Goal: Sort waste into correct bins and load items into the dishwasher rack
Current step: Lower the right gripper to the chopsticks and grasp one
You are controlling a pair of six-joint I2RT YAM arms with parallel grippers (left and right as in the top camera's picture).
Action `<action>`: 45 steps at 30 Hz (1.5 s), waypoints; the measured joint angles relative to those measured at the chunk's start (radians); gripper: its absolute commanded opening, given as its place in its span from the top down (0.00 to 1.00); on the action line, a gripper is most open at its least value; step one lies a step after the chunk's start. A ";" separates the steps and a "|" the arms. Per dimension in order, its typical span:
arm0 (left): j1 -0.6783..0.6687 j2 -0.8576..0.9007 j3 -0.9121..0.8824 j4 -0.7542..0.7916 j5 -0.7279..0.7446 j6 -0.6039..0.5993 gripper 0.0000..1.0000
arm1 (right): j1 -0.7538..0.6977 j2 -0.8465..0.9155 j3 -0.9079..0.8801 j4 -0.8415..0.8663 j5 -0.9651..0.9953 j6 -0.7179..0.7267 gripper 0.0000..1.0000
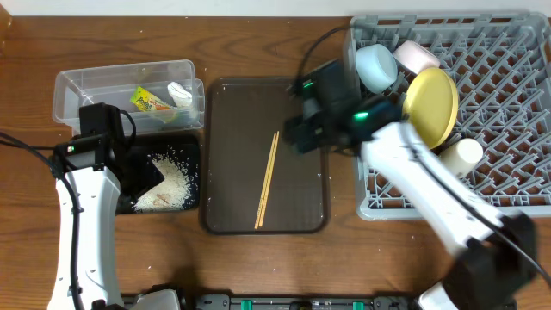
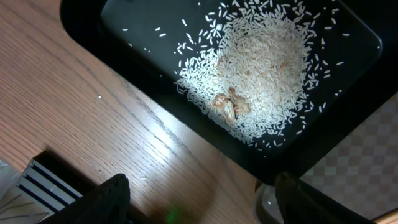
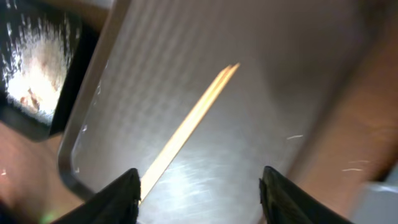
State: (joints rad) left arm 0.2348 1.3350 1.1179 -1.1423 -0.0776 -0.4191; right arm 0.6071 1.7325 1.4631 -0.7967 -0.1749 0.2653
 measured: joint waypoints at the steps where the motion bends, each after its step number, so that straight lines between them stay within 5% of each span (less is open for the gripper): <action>1: 0.000 0.000 0.000 0.000 0.000 0.000 0.23 | 0.024 0.028 0.000 -0.001 -0.008 0.020 0.49; 20: 0.000 0.000 0.000 -0.001 0.000 0.000 0.23 | 0.190 0.346 0.000 -0.006 0.055 0.289 0.58; 35: 0.000 0.000 0.000 -0.001 0.000 0.000 0.23 | 0.190 0.361 0.000 -0.002 0.074 0.369 0.58; 45: 0.000 0.000 0.000 -0.002 0.000 0.000 0.23 | 0.190 0.364 0.001 -0.071 0.251 0.459 0.58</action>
State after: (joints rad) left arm 0.2348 1.3350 1.1179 -1.1446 -0.0776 -0.4194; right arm 0.7967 2.0968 1.4643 -0.8673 0.0765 0.7246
